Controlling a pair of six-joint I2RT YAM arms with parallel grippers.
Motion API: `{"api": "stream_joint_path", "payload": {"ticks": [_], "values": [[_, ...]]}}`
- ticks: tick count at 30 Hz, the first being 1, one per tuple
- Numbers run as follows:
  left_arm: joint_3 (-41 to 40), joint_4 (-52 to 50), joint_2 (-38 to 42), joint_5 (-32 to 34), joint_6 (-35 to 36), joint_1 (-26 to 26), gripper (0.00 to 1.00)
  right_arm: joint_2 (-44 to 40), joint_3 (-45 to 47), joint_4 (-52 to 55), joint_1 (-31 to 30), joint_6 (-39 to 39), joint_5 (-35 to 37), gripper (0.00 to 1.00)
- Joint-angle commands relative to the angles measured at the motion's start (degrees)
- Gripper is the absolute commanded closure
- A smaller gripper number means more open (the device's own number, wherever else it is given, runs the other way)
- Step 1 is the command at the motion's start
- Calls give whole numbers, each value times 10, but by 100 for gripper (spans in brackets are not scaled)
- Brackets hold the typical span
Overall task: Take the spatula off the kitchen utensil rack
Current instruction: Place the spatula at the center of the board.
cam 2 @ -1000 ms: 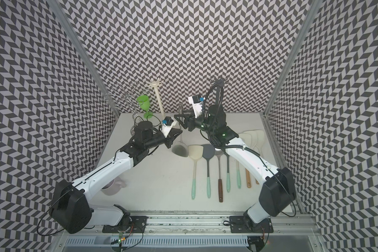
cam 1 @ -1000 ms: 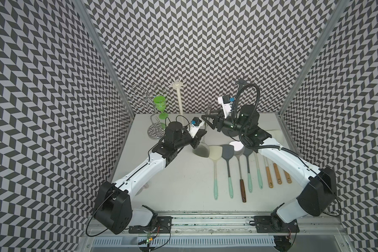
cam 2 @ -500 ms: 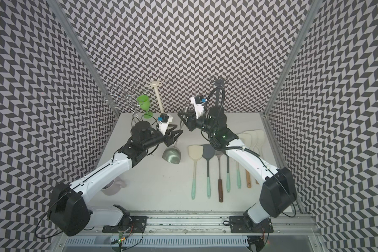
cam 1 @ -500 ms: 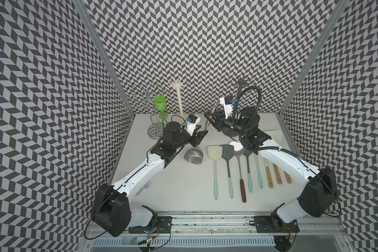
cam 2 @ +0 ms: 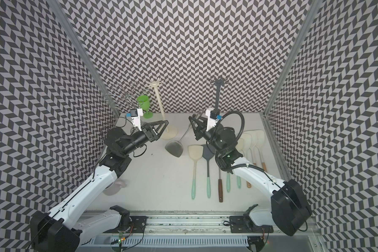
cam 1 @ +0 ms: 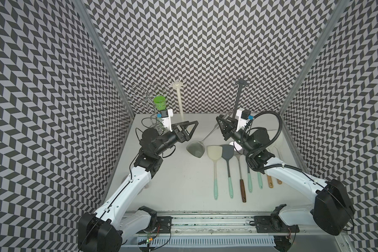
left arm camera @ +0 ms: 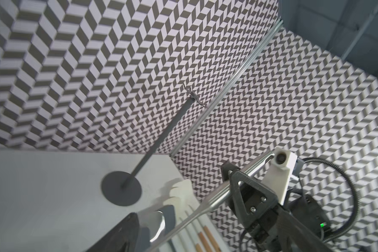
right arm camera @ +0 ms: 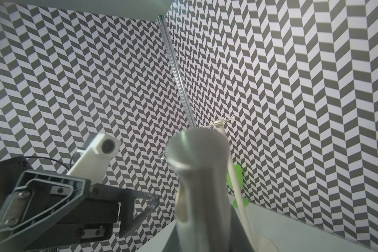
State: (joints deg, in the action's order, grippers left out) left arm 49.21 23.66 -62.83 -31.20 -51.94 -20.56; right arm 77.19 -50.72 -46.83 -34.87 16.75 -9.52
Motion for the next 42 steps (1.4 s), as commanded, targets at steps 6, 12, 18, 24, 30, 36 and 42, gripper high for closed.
{"api": "stream_joint_path", "payload": {"ticks": [6,12,18,24,30,36,42], "values": [[-134,252,-3,-8,-429,0,4,-17,48,-265,-66,-101,137,100],[-170,253,8,33,-542,-14,0,-7,75,-320,-102,-151,204,100],[-178,268,-24,54,-617,-53,0,25,86,-397,-112,-157,214,100],[-152,266,-84,18,-664,-91,0,51,69,-399,-119,-155,211,100],[-131,234,-117,-9,-677,-101,7,63,62,-404,-126,-153,202,100],[-105,244,-147,0,-703,-101,19,64,70,-411,-144,-160,202,100],[-88,266,-181,2,-729,-99,40,61,91,-427,-169,-180,212,100]]}}
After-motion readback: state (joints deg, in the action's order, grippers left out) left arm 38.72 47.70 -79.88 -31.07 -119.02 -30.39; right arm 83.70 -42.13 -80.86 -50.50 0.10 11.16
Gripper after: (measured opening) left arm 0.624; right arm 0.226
